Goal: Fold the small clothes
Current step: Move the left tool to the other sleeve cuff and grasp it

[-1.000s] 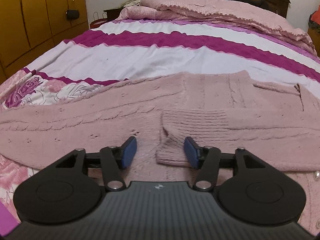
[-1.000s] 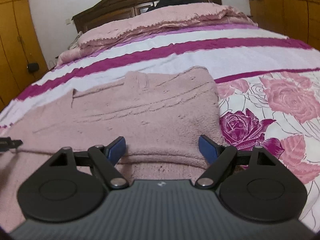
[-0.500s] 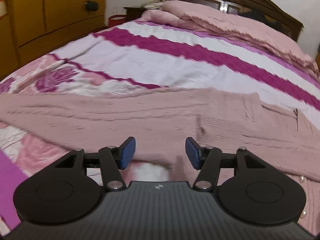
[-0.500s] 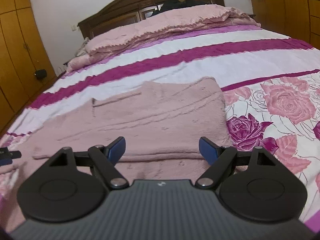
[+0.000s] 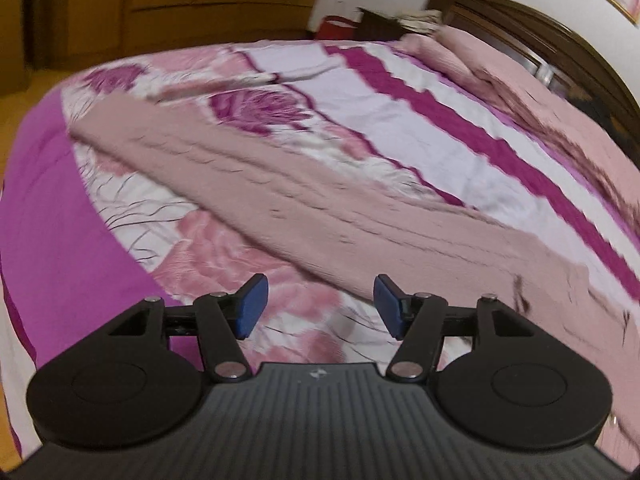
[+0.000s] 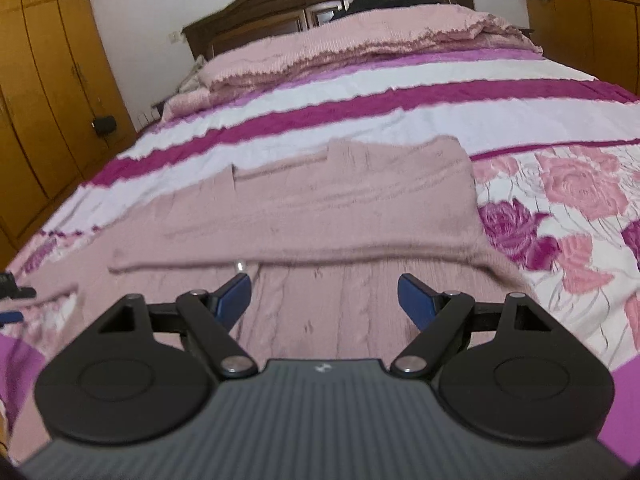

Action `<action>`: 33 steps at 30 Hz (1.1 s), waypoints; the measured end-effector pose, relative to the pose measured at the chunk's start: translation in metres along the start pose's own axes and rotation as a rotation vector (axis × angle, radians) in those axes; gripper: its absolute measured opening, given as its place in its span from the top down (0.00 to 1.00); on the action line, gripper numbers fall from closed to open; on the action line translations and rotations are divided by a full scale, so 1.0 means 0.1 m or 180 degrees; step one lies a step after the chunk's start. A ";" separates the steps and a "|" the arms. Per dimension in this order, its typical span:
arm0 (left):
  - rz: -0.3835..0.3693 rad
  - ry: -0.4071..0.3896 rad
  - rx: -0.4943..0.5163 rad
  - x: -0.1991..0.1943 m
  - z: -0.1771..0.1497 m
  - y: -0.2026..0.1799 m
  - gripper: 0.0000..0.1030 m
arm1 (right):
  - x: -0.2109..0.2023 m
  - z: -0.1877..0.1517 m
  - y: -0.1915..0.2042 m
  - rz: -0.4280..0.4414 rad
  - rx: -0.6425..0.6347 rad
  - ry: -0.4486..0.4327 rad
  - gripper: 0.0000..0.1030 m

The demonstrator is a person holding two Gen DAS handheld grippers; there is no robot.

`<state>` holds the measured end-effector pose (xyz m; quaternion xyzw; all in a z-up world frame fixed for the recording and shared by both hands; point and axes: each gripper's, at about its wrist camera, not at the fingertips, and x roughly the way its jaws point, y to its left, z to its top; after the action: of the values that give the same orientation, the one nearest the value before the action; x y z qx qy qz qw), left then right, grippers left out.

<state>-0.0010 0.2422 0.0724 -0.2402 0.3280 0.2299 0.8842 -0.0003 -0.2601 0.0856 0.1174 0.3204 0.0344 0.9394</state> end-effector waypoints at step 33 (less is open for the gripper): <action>-0.0009 -0.0270 -0.0405 0.83 0.43 0.31 0.53 | 0.10 -0.35 0.01 -0.0343 -0.0067 0.0232 0.21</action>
<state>0.0579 0.3122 0.0358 -0.2864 0.2747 0.2591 0.8806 -0.0135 -0.2511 0.0530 0.0887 0.3599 -0.0085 0.9287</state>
